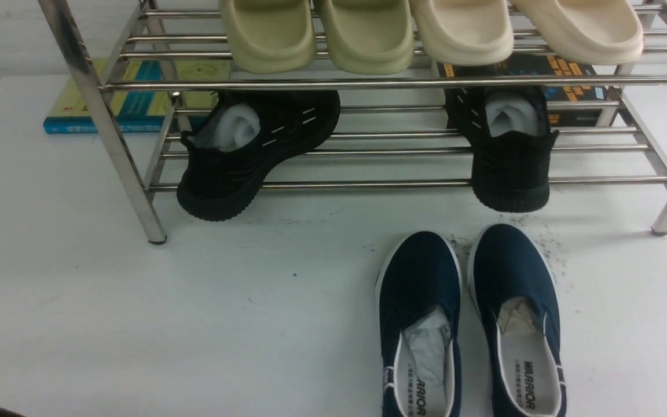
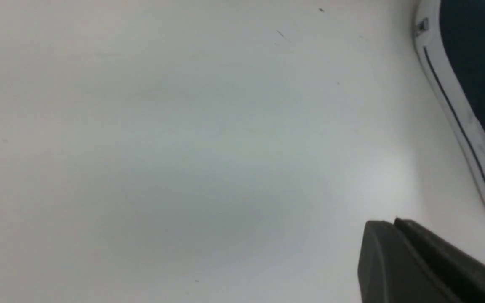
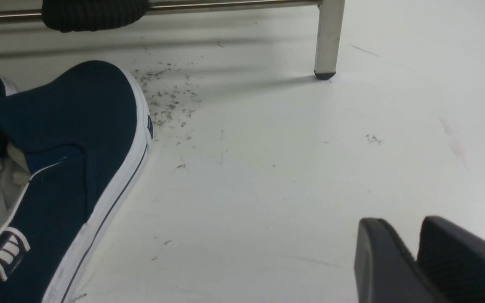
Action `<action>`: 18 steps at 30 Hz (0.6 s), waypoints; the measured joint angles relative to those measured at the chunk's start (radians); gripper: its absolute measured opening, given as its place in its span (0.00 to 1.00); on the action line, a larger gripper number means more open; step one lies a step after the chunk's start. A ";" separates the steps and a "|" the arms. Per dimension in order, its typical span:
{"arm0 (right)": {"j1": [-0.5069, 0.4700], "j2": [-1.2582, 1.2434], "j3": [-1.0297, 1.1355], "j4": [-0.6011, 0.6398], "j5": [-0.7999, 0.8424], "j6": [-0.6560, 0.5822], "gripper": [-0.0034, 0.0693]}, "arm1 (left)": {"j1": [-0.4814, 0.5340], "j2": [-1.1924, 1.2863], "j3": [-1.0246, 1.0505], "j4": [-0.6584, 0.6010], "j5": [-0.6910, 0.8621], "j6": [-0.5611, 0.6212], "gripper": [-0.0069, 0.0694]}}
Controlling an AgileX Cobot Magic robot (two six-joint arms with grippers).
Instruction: Take the shoes off the shelf with your hand on the white table.
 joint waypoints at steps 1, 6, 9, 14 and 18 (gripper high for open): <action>0.000 0.000 0.000 0.000 0.000 0.000 0.28 | 0.062 -0.029 0.012 -0.030 -0.008 0.070 0.14; 0.000 0.000 0.000 0.000 0.000 0.000 0.29 | 0.301 -0.149 0.068 -0.066 -0.016 0.196 0.15; 0.000 0.000 0.000 0.000 0.000 0.000 0.29 | 0.378 -0.182 0.112 -0.068 -0.013 0.170 0.15; 0.000 0.000 0.000 0.000 0.000 0.000 0.30 | 0.442 -0.259 0.137 -0.073 0.011 0.172 0.16; 0.000 0.000 0.000 0.000 0.000 0.000 0.30 | 0.479 -0.290 0.136 -0.093 0.020 0.203 0.16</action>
